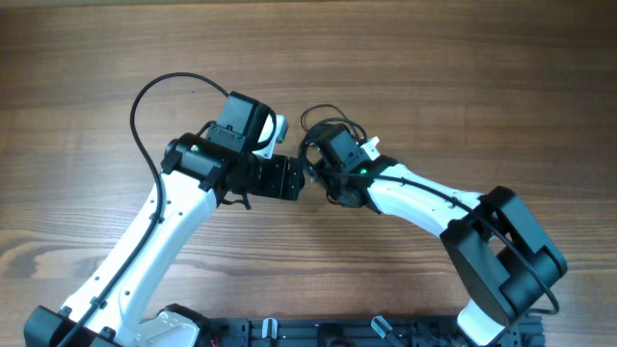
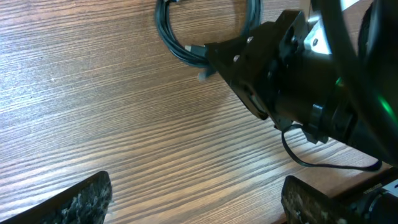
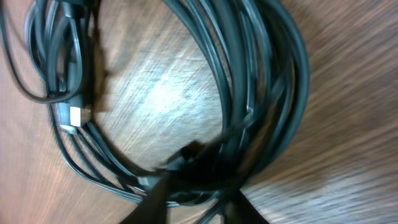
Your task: Untangle cables
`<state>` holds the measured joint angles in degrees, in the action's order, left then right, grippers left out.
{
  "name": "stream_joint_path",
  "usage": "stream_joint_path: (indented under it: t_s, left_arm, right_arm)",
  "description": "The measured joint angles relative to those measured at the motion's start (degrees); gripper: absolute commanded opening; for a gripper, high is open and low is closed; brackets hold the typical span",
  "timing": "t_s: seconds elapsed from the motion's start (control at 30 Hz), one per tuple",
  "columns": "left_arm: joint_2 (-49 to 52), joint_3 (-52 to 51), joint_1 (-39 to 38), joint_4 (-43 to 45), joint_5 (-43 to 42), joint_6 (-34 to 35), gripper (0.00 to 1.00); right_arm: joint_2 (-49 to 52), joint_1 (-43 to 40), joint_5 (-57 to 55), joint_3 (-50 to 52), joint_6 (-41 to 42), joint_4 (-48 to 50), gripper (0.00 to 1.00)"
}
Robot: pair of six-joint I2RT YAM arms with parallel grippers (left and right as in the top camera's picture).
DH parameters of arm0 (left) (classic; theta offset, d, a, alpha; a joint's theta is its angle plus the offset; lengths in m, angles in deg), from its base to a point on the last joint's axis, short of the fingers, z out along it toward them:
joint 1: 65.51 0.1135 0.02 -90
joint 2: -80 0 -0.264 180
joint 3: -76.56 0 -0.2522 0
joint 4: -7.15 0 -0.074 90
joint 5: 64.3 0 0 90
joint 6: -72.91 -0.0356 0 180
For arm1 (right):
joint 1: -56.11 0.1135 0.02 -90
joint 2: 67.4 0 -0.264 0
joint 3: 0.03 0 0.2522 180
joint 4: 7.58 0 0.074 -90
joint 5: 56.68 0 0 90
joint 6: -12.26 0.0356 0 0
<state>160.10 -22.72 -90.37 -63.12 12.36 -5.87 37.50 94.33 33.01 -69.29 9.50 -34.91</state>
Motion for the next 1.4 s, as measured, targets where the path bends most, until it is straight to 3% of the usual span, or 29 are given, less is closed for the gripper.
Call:
stream_joint_path:
  t_s: [0.1,0.17,0.23,0.27,0.3,0.33,0.4,0.5,0.63,0.87,1.4]
  left_arm:
    - [0.0,0.0,0.0,-0.3,0.0,0.0,0.89]
    - [0.0,0.0,0.0,-0.5,0.0,0.0,0.89]
    - [0.0,0.0,0.0,-0.5,0.0,0.0,0.89]
    - [0.0,0.0,0.0,-0.5,0.0,0.0,0.89]
    - [0.0,0.0,0.0,-0.5,0.0,0.0,0.9]
    - [0.0,0.0,0.0,-0.7,0.0,0.0,0.9]
    - [0.0,0.0,0.0,-0.9,0.0,0.0,0.9]
    - [0.0,0.0,0.0,-1.1,0.1,0.0,0.92]
    - [0.0,0.0,0.0,-1.1,0.0,0.0,0.92]
    - [0.0,0.0,0.0,-1.1,0.0,0.0,0.92]
    - [0.0,0.0,0.0,-1.0,0.0,0.0,0.94]
  right_arm:
    - [0.0,0.0,-0.1,0.0,0.1,1.0,0.04]
    - [0.0,0.0,-0.1,0.0,-0.3,1.0,0.1]
    - [0.0,0.0,-0.1,0.0,-1.7,1.0,0.04]
    - [0.0,0.0,-0.2,0.0,-2.9,0.9,0.17]
    - [0.0,0.0,-0.1,0.0,-3.6,0.8,0.5]
    - [0.0,0.0,-0.2,0.0,-3.9,0.6,0.72]
    - [-0.1,-0.1,-0.6,-0.2,-5.6,-0.8,0.79]
    - [-0.5,-0.4,-2.1,-1.0,-11.1,-1.2,0.78]
    - [-0.5,-2.8,-5.3,-0.9,-18.2,-2.6,0.69]
    - [-0.2,-7.9,-7.6,-0.3,-23.3,-0.7,0.59]
    - [1.3,-7.2,-3.6,0.5,-19.4,7.0,0.52]
